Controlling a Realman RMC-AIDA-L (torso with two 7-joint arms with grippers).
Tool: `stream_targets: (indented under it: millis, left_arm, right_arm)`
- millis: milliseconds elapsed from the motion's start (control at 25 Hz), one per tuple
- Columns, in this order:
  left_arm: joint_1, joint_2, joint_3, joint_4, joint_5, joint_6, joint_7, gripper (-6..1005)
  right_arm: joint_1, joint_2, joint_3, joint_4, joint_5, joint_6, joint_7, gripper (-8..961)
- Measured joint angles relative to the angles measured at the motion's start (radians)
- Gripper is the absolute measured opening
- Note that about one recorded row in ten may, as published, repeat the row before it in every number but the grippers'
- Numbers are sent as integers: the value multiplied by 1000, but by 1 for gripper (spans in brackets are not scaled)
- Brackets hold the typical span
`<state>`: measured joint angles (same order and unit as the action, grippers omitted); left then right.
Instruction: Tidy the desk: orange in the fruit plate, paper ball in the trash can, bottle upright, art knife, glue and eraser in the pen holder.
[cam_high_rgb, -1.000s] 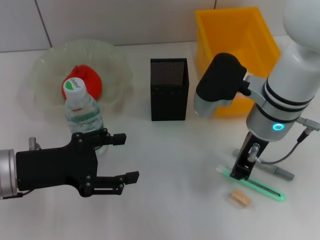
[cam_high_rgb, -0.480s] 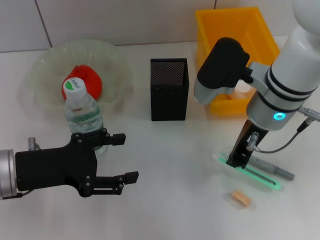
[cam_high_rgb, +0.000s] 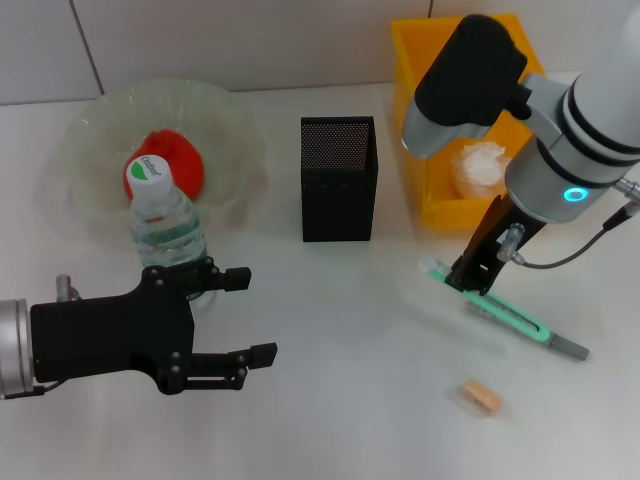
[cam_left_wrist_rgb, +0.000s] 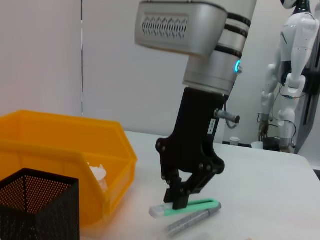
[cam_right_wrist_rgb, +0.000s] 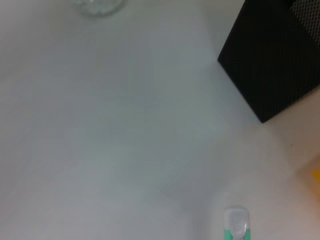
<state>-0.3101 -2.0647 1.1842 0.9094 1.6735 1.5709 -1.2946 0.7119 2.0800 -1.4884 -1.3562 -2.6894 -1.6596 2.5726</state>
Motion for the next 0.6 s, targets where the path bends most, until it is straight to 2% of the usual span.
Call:
stream_targets:
  millis: [600]
  left_arm:
    - [-2, 0, 0, 0, 0, 0, 0, 861]
  right_arm:
    - [-41, 0, 33, -155, 0, -4, -2, 79]
